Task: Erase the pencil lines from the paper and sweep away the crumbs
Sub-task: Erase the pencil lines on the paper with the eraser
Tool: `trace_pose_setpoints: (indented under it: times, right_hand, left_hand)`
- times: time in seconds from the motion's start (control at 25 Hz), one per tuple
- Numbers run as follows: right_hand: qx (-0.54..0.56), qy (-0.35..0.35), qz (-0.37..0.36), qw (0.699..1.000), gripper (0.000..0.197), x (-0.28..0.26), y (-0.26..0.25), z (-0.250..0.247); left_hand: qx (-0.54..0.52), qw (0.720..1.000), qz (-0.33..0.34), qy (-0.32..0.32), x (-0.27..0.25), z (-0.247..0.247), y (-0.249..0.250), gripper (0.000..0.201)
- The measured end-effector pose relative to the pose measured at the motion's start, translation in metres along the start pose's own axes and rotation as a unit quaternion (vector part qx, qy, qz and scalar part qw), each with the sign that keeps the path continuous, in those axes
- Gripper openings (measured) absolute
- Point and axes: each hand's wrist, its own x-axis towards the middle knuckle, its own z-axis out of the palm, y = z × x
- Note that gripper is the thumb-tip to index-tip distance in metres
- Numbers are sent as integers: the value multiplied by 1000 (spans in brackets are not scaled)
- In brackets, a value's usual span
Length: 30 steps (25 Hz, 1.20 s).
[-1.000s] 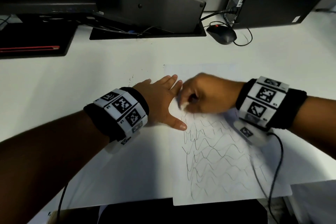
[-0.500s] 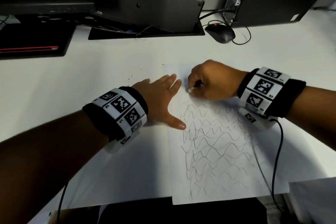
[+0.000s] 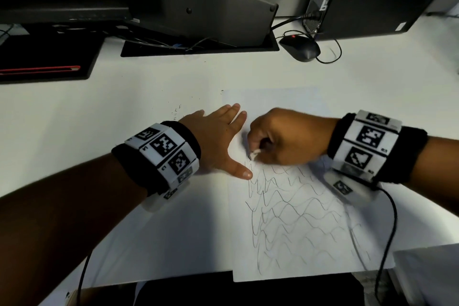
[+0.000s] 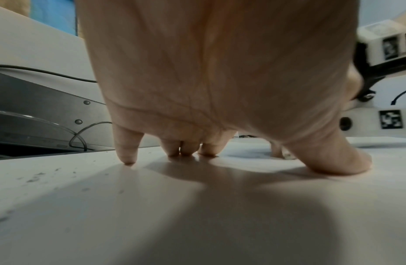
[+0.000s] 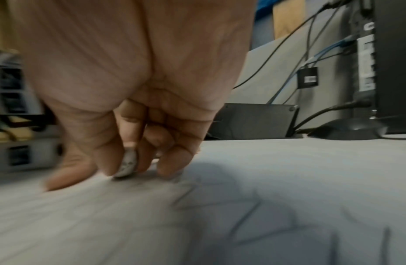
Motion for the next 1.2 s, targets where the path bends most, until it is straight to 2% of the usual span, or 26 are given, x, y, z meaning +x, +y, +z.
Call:
trace_pose_setpoints:
  times: [0.08,0.16,0.28,0.32,0.4,0.48,0.6,0.64,0.8,0.84,0.96,1.0,1.12,1.2]
  right_hand:
    - [-5,54,43,998,9,6,14,-10]
    - [-11,78,57,995,9,6,18,-9]
    - [-1,11,-8,1000,8,-1,-1,5]
    - [5,9,-1,1000,8,-1,2,3]
    - [5,67,54,996,8,5,17,-8]
    - [-14,97,67,993,8,7,24,-10]
    - [-9,15,3,1000,8,-1,6,2]
    - [3,0,1,1000,8,-2,5,3]
    - [-22,81,60,995,9,6,22,-11]
    - [-31,73,47,996,9,6,21,-8]
    - [-15,-12,-7,1000,9,-2,4,0]
    - [-13,-6,7,1000,9,-1,8,-3]
    - [-44,82,63,994,12,4,20,-11]
    - [-54,69,34,996,14,5,14,-3]
  left_hand:
    - [4,1000,0,1,0,0,0,130]
    - [6,1000,0,3,1,1,0,130]
    - [0,1000,1,0,1,2,-1,130]
    - [-1,1000,1,1,1,1,-1,130]
    - [0,1000,1,3,1,1,-1,130]
    - [3,1000,0,0,1,0,0,130]
    - [-1,1000,1,0,1,1,-1,130]
    - [-1,1000,1,2,1,2,-2,130]
    - [-2,1000,3,-1,2,2,-2,131]
    - [0,1000,3,-2,2,2,-2,131]
    - [1,1000,0,-10,2,1,-3,132]
    - [2,1000,0,-10,2,1,-3,133]
    - [7,1000,4,-8,2,2,-3,133]
    - [1,1000,4,-6,3,2,-3,132]
